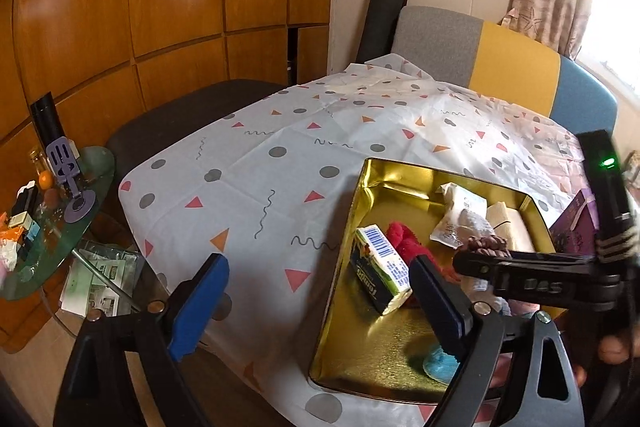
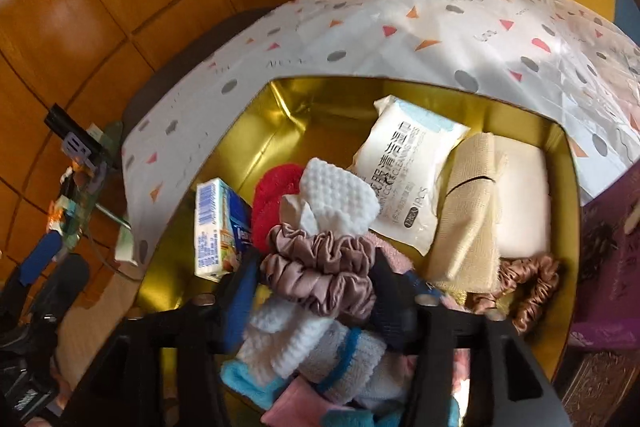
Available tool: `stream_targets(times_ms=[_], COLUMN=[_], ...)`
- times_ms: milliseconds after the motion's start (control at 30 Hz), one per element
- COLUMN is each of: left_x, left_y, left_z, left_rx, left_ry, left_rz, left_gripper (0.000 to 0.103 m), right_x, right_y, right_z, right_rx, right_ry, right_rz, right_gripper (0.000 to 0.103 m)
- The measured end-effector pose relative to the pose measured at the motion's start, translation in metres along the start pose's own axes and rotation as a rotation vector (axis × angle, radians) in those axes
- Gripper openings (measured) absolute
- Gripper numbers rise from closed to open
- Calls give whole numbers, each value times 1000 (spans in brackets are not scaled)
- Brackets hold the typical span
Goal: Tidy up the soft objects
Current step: 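Carry the waffle cloth and scrunchie into the gold tray and open the right gripper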
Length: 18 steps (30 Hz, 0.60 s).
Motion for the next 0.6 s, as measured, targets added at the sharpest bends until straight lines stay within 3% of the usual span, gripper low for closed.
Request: stream_targets(times_ms=[67, 167, 367, 600], left_x=[4, 9, 22, 46], left_y=[-1, -3, -15, -31], left_z=[0, -1, -2, -5], left_rx=[0, 0, 24, 52], left_ry=[8, 19, 42, 72], left_rz=[-3, -9, -13, -34], left_gripper=[94, 95, 102, 103], right_x=[0, -1, 7, 24], right_y=[-13, -31, -73, -105], right_z=[-1, -3, -15, -39], right_rx=[40, 89, 233, 309], right_ry=[3, -22, -18, 40], right_rz=[5, -38, -214, -318], right_gripper=[73, 73, 73, 73])
Point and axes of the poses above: each gripper's, at about its wrist camera, not at the fingertips, and y roughly the way its jaws point, x to its right, z to its top, the point moved 5 cm from there along y, roughly the way its jaws point, and after that the axes turned 4 degrees about y, right-handed, at the moved point
